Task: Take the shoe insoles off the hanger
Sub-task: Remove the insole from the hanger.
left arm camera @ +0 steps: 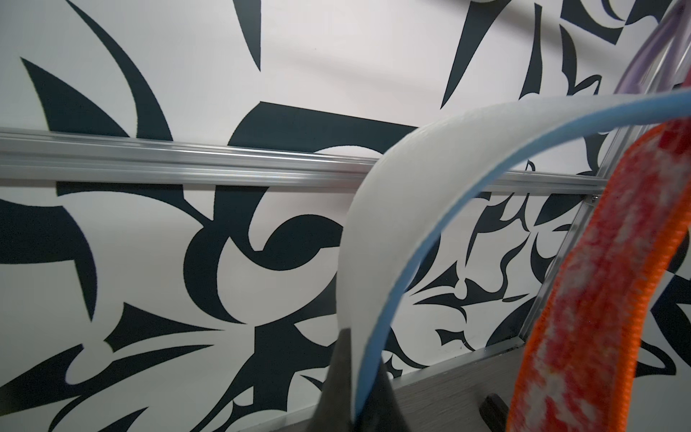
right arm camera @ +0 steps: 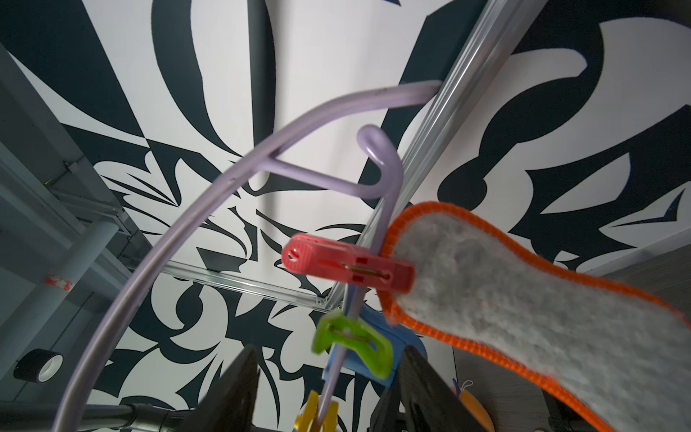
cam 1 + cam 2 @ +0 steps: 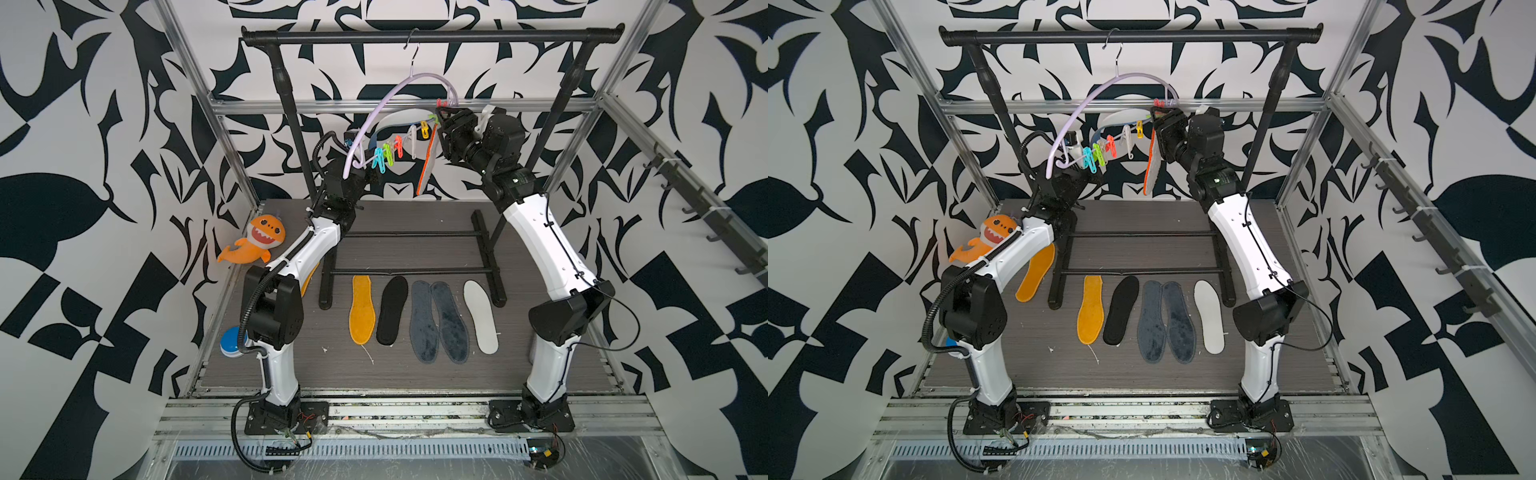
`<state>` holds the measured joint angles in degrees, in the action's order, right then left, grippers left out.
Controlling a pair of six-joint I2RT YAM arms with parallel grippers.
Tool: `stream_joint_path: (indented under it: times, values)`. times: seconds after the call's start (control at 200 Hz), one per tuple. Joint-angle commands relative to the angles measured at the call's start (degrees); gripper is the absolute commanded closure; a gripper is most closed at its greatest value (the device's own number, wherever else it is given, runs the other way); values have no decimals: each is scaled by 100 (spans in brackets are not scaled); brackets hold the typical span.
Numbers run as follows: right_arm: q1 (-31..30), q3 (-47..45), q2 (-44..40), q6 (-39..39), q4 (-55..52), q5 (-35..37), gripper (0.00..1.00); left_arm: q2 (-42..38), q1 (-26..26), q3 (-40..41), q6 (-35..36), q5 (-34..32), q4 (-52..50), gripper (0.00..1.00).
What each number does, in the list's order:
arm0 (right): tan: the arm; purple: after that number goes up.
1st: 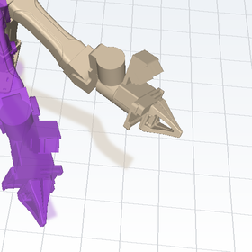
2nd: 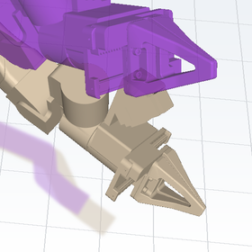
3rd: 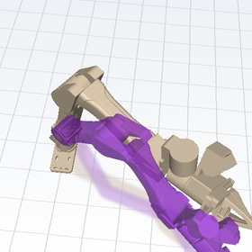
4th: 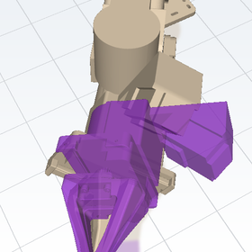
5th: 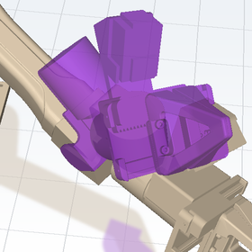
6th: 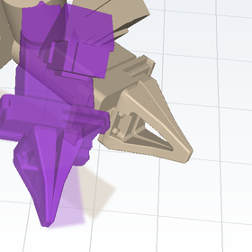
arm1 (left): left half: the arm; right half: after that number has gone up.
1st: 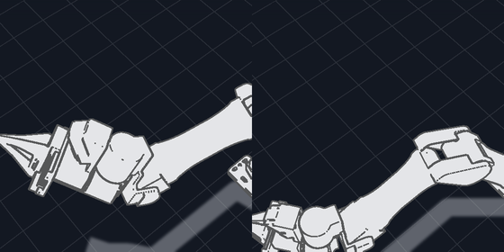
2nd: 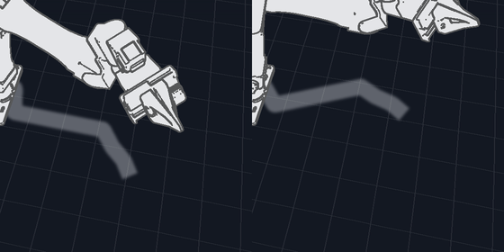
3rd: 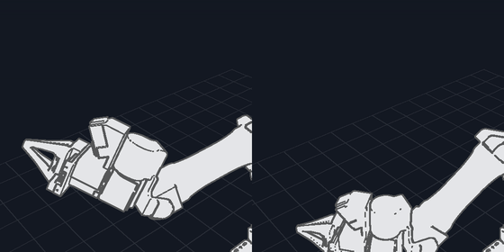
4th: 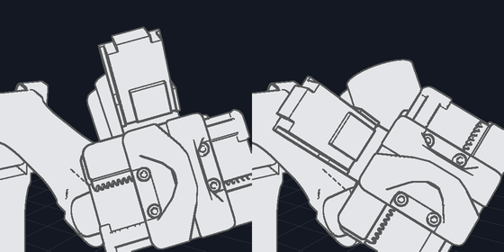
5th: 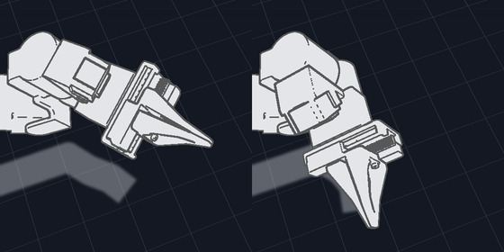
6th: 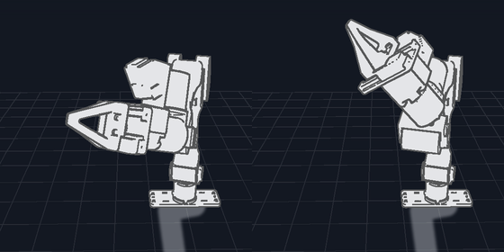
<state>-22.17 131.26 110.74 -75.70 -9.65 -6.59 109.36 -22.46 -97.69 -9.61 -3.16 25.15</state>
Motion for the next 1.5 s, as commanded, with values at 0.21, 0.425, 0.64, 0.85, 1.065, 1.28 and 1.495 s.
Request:
stream_joint_path:
  times: [0.21, 0.425, 0.64, 0.85, 1.065, 1.28, 1.495]
  values:
    - [64, 413, 60, -339, 199, -57, 48, 34, 5, -120, -15, -44, 388, 100]
    - [73, 444, 150, -511, 226, -113, 50, 6, 5, -54, 1, -53, 470, 100]
    - [68, 418, 150, -560, 237, -68, 55, -47, 5, 20, 37, -52, 509, 100]
    - [68, 435, 147, -551, 229, -27, 63, -64, 5, 70, 55, -60, 519, 100]
    - [71, 444, 142, -551, 240, -35, 69, -97, 5, 123, 66, -62, 531, 100]
    - [64, 514, 202, -601, 262, -69, 75, -154, 7, 221, 111, -79, 545, 100]
    - [64, 543, 232, -648, 301, -83, 81, -206, 5, 312, 113, -93, 581, 100]
